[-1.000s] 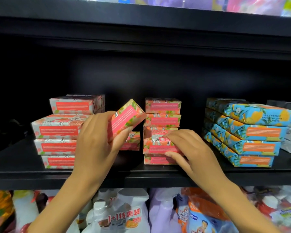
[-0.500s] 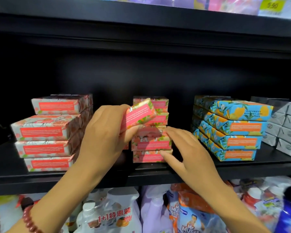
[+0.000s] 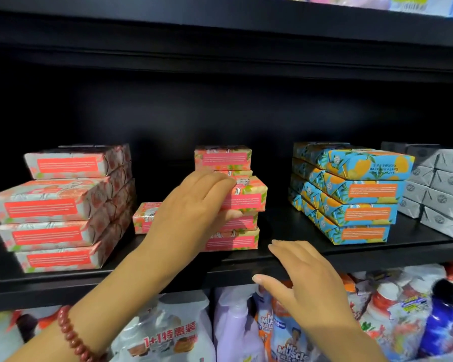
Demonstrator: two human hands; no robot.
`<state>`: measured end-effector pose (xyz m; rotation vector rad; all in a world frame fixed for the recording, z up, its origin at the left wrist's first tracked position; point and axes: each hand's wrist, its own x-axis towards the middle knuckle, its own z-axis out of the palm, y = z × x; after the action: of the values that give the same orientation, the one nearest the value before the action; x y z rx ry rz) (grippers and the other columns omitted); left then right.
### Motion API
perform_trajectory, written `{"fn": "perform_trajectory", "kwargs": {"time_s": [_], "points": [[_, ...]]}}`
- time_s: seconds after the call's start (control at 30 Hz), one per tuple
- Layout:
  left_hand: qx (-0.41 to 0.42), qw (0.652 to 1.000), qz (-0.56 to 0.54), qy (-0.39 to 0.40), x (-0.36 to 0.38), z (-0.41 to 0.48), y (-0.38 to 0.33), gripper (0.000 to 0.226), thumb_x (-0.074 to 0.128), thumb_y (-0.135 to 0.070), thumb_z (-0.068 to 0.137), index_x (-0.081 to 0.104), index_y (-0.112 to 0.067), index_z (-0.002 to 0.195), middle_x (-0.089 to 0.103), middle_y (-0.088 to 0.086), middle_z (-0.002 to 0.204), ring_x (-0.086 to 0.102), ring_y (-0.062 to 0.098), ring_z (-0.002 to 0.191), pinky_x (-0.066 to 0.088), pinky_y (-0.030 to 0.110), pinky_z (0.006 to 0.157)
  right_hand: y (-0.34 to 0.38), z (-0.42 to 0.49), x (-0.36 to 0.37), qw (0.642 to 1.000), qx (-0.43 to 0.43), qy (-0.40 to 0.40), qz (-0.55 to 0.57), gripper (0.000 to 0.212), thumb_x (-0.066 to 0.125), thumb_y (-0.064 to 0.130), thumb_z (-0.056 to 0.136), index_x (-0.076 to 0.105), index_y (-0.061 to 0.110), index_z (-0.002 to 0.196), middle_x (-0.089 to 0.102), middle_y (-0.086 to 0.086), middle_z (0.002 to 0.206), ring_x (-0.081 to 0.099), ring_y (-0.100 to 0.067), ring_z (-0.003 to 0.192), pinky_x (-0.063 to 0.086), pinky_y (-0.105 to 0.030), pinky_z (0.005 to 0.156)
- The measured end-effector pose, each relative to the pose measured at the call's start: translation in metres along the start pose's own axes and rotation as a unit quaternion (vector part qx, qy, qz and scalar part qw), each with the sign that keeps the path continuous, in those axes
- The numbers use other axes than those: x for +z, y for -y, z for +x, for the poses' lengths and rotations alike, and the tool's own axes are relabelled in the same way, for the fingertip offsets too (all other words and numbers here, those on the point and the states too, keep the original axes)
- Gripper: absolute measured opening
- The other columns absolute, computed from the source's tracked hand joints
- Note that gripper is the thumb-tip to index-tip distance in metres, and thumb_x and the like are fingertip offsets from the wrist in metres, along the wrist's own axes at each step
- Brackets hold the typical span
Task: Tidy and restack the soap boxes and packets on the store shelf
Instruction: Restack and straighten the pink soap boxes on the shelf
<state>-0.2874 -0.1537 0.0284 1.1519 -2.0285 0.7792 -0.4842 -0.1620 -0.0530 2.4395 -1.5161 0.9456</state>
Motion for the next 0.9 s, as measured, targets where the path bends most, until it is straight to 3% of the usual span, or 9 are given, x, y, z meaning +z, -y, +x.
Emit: {"fn": "perform_trajectory", "kwargs": {"time_s": [0.1, 0.23, 0.53, 0.67, 0.73, 0.8, 0.9], "points": [[-0.008, 1.0, -0.013, -0.016, 0.003, 0.0, 0.002, 0.038, 0.071, -0.02, 0.08, 0.065, 0.003, 0.109, 0.067, 0.016, 0.107, 0.063, 0.034, 0.101, 0.049, 0.04, 0.089, 0.0, 0.003, -0.004, 1.0, -0.003, -0.02, 0.005, 0.062, 0.059, 0.061, 0.076, 0.06, 0.02, 0.122, 0.058, 0.007, 0.124, 0.05, -0.013, 0.118, 0.038, -0.026, 0.095], [-0.035, 0.998, -0.045, -0.013, 0.007, 0.002, 0.009, 0.036, 0.069, -0.022, 0.083, 0.065, -0.001, 0.112, 0.066, 0.012, 0.11, 0.06, 0.029, 0.105, 0.043, 0.033, 0.092, -0.002, 0.007, -0.009, 1.0, -0.017, 0.004, -0.003, 0.064, 0.051, 0.068, 0.076, 0.056, 0.027, 0.125, 0.054, 0.015, 0.123, 0.043, -0.004, 0.117, 0.033, -0.017, 0.092], [-0.066, 0.991, -0.116, -0.013, 0.012, 0.001, 0.02, 0.041, 0.063, -0.035, 0.089, 0.062, -0.009, 0.12, 0.062, 0.002, 0.12, 0.052, 0.018, 0.117, 0.038, 0.028, 0.101, -0.004, 0.008, -0.009, 1.0, -0.019, 0.001, 0.007, 0.059, 0.057, 0.066, 0.073, 0.063, 0.022, 0.113, 0.059, 0.011, 0.104, 0.05, -0.009, 0.101, 0.04, -0.023, 0.085], [-0.109, 0.973, -0.184, -0.091, 0.009, -0.017, 0.028, 0.041, 0.049, -0.041, 0.091, 0.056, -0.019, 0.125, 0.052, -0.016, 0.123, 0.045, -0.001, 0.118, 0.032, 0.011, 0.101, -0.004, 0.01, -0.009, 1.0, -0.013, 0.012, 0.018, 0.066, 0.047, 0.073, 0.07, 0.063, 0.023, 0.111, 0.057, 0.013, 0.102, 0.049, -0.007, 0.1, 0.04, -0.024, 0.086], [-0.174, 0.96, -0.184, -0.121, 0.009, -0.031, 0.037, 0.037, 0.046, -0.034, 0.094, 0.055, -0.017, 0.126, 0.054, -0.013, 0.123, 0.046, 0.001, 0.117, 0.034, 0.014, 0.099, -0.004, 0.011, -0.008, 1.0, -0.012, 0.016, 0.022, 0.075, 0.037, 0.078, 0.065, 0.063, 0.024, 0.11, 0.057, 0.014, 0.101, 0.048, -0.006, 0.099, 0.04, -0.025, 0.087], [-0.22, 0.962, -0.135, -0.082, 0.01, -0.043, 0.051, 0.032, 0.049, -0.022, 0.096, 0.058, -0.01, 0.124, 0.058, -0.001, 0.124, 0.052, 0.014, 0.118, 0.036, 0.023, 0.097, -0.004, 0.011, -0.008, 0.999, -0.01, 0.006, 0.036, 0.075, 0.037, 0.078, 0.063, 0.065, 0.022, 0.106, 0.058, 0.013, 0.098, 0.051, -0.009, 0.097, 0.042, -0.029, 0.086], [-0.205, 0.976, -0.051, 0.058, 0.013, -0.048, 0.064, 0.026, 0.056, -0.018, 0.092, 0.065, -0.008, 0.114, 0.064, 0.005, 0.115, 0.058, 0.023, 0.109, 0.042, 0.028, 0.09, -0.004, 0.01, -0.008, 0.998, -0.015, -0.026, 0.047, 0.068, 0.047, 0.072, 0.064, 0.068, 0.016, 0.096, 0.059, 0.009, 0.088, 0.056, -0.017, 0.088, 0.048, -0.038, 0.078]]}}
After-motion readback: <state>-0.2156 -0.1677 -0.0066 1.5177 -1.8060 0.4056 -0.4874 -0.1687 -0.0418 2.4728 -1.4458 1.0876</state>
